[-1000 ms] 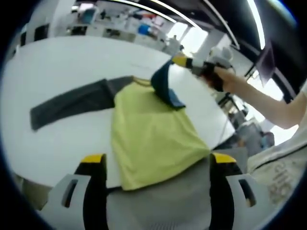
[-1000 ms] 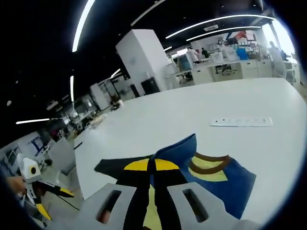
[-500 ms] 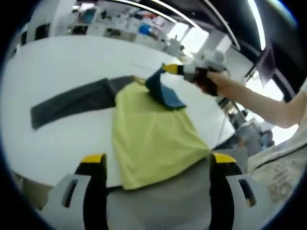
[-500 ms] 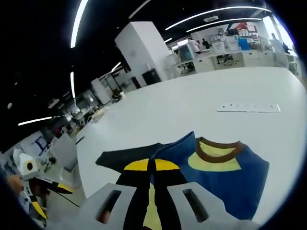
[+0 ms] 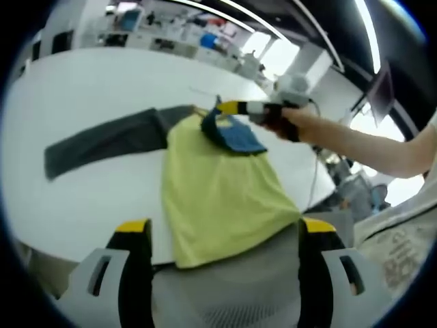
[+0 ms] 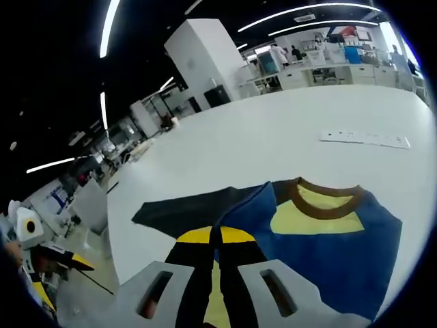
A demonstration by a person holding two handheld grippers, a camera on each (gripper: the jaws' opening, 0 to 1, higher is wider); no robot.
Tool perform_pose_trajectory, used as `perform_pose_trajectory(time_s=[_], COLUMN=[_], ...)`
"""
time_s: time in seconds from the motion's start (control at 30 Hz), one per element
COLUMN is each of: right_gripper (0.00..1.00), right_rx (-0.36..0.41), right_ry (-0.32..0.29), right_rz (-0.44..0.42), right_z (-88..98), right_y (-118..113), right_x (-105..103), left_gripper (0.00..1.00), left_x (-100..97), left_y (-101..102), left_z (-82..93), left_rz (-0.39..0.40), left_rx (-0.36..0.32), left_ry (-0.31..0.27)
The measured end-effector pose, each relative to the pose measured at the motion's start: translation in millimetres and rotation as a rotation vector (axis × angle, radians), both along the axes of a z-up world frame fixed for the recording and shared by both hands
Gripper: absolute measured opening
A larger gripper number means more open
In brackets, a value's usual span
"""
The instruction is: Fold the garment on the visible template until the final outline fits inside the template.
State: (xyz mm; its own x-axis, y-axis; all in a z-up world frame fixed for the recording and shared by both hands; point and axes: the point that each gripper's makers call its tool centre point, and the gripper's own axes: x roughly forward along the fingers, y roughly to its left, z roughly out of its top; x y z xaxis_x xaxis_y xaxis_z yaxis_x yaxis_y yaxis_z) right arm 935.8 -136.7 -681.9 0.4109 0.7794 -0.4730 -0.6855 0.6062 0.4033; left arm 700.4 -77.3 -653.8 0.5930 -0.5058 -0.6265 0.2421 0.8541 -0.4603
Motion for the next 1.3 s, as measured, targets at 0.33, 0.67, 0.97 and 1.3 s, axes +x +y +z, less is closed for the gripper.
perform_pose_trajectory(time_s=[0.33, 0.67, 0.97, 1.3], right_gripper=[0.02, 0.13, 0.45, 0.67], right_rx=[-0.046, -0.056, -0.034, -0.043], right_ry=[0.014, -0.041, -0.130, -0.179], right_rz=[0.046, 0.148, 0.165, 0.138], right_z=[-28.6, -32.6, -13.6, -4.6], right_y=[21, 39, 41, 29], right_x=[-11, -25, -26, -17], left_gripper=[0.84, 0.84, 0.84, 0.84], left_x=[-0.4, -4.6, -1.2, -0.8], left_y=[5, 4, 3, -2], left_z=[-1.0, -6.4, -3.8, -4.2], left_rz=[0.013, 0.018, 0.014, -0.001], left_rx=[-0.001, -0.007, -0.006, -0.008], left_ry=[0.002, 0.017, 0.008, 0.006])
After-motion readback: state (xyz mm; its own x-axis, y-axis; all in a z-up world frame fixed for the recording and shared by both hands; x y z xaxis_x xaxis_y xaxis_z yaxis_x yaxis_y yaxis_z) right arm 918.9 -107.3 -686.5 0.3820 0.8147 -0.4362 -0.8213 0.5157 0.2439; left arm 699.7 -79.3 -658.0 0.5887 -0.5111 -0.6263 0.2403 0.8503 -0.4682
